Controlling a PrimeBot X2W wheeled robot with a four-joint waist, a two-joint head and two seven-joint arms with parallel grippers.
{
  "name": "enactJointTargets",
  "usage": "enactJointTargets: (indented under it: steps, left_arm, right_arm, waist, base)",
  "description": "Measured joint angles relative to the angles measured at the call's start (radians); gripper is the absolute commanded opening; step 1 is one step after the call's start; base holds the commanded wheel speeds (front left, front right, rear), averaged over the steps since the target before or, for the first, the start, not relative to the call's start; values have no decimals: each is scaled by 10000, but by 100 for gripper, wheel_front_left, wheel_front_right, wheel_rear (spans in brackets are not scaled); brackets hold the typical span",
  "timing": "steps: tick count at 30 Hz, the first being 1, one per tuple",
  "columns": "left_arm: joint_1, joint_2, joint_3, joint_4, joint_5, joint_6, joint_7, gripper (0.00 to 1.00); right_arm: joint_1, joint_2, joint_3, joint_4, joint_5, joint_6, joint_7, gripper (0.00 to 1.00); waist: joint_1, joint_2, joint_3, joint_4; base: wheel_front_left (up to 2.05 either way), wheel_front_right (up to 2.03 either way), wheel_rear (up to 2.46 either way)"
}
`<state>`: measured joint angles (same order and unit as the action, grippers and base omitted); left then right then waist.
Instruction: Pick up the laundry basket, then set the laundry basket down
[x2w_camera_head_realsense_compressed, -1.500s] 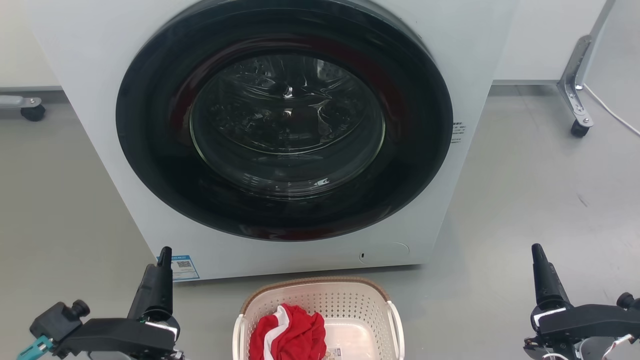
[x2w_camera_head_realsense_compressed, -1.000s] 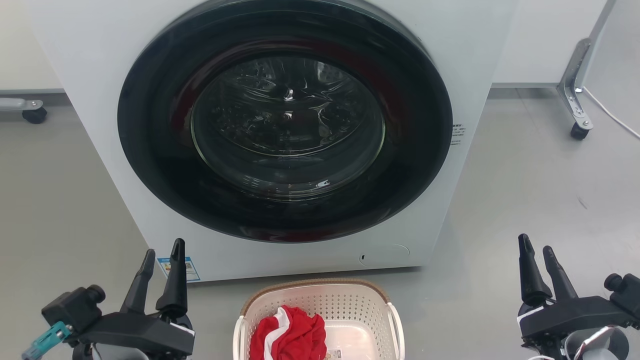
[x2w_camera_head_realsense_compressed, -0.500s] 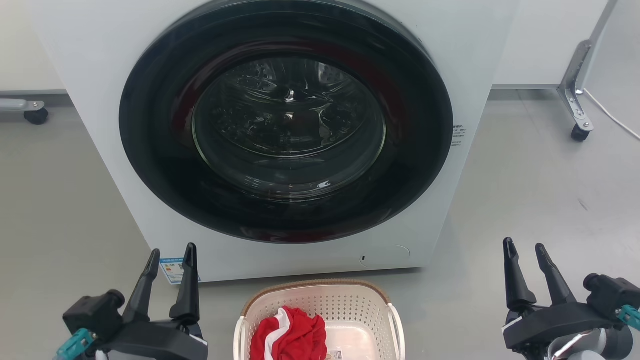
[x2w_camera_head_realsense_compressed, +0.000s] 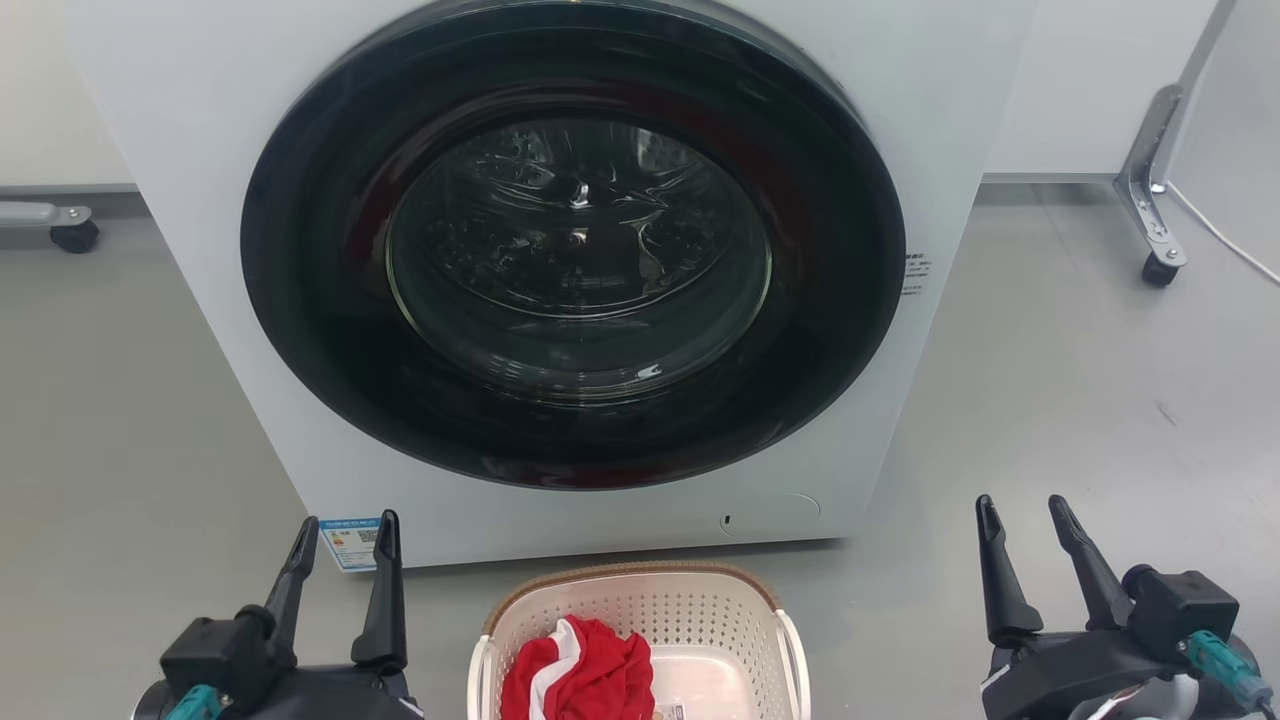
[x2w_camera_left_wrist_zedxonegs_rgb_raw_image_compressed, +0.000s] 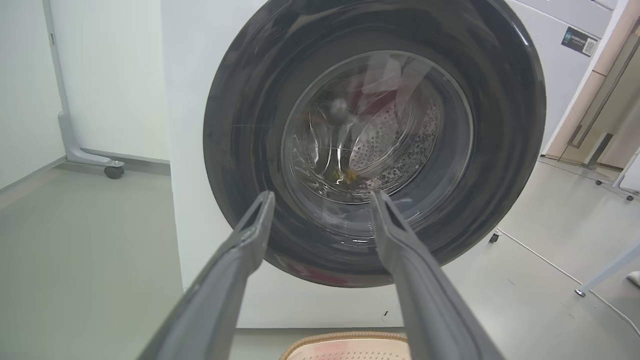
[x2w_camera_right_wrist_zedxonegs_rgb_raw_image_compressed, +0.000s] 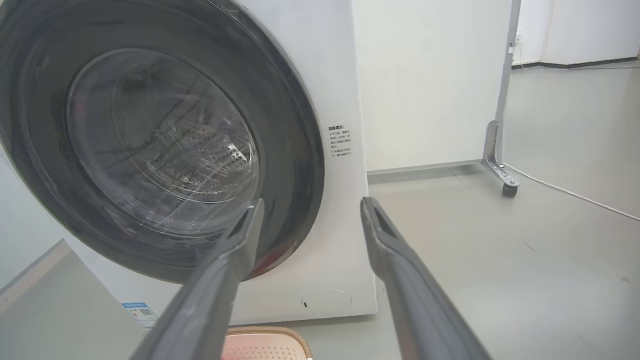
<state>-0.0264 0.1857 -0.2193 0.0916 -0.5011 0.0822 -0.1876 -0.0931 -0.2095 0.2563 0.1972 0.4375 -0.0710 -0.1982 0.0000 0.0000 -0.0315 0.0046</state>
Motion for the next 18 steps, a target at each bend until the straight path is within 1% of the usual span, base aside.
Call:
enactJointTargets:
  steps: [12, 15, 18]
  left_arm:
    - [148, 27, -207, -130, 1340, 305, -253, 100]
    - [173, 21, -230, -171, 1574, 360, -268, 100]
    - [258, 2, -213, -173, 1574, 414, -267, 100]
  right_arm:
    - [-3, -128, 430, -75, -1409, -184, -420, 100]
    - [-3, -136, 483, -92, -1697, -261, -512, 100]
    - [-2, -136, 458, -98, -1739, -261, -512, 100]
  waist:
    - [0, 0, -44, 7]
    - [0, 0, -50, 5]
    - [0, 0, -47, 1]
  base:
    - [0, 0, 0]
    - [0, 0, 0]
    - [0, 0, 0]
